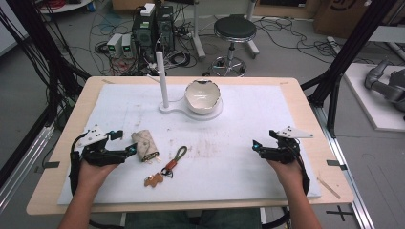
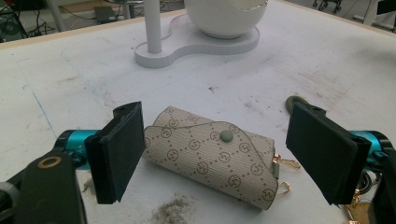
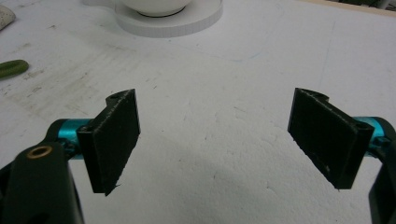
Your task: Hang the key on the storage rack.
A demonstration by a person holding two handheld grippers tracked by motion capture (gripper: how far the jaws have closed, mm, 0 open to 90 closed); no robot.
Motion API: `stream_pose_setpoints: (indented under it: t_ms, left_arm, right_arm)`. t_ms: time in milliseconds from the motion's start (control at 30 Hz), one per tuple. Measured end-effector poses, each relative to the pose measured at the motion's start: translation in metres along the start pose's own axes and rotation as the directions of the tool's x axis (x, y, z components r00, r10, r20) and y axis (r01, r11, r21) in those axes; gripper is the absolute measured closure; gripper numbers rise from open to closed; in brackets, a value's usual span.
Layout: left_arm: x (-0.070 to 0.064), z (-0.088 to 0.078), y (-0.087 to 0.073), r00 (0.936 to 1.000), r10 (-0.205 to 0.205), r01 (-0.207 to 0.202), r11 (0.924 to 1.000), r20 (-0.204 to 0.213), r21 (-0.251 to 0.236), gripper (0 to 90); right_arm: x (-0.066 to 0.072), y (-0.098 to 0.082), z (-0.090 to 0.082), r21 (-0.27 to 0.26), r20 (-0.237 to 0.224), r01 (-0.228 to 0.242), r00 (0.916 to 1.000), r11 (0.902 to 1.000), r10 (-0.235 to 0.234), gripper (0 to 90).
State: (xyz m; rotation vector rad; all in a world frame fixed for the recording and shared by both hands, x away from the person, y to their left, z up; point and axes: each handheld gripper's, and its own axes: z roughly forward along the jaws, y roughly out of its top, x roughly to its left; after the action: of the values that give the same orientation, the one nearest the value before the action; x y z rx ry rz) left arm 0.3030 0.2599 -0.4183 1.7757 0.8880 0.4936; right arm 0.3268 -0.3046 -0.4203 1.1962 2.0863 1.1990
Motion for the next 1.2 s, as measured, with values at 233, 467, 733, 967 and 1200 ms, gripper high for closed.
stream_pose_setpoints:
  t_ms: [233, 467, 733, 967, 1200]
  left_arm:
    - [-0.004, 0.002, 0.001, 1.0000, 0.003, -0.003, 1.0000, 0.001, 0.000, 19.7]
    - [-0.010, 0.000, 0.002, 0.9997, 0.018, -0.018, 0.9998, 0.018, 0.002, 19.7]
    - [-0.017, 0.003, 0.005, 0.9987, 0.028, -0.027, 0.9996, 0.044, -0.005, 19.7]
    - [-0.032, 0.017, 0.009, 0.9947, 0.046, -0.048, 0.9988, 0.091, 0.015, 19.7]
    - [-0.050, 0.039, 0.011, 0.9861, 0.065, -0.075, 0.9954, 0.153, 0.059, 19.7]
  right_arm:
    - [0.001, -0.001, 0.000, 0.007, -0.004, 0.020, 0.9998, 0.9998, -0.020, 17.1]
    - [-0.001, 0.000, -0.001, -0.003, 0.011, 0.018, 0.9998, 0.9998, -0.018, 17.1]
    - [0.004, 0.002, 0.003, 0.011, 0.005, 0.032, 0.9995, 0.9994, -0.033, 17.1]
    - [0.003, 0.000, 0.001, 0.015, 0.008, 0.033, 0.9994, 0.9993, -0.033, 17.1]
    - [-0.002, -0.005, -0.008, 0.018, 0.029, 0.022, 0.9993, 0.9996, -0.022, 17.1]
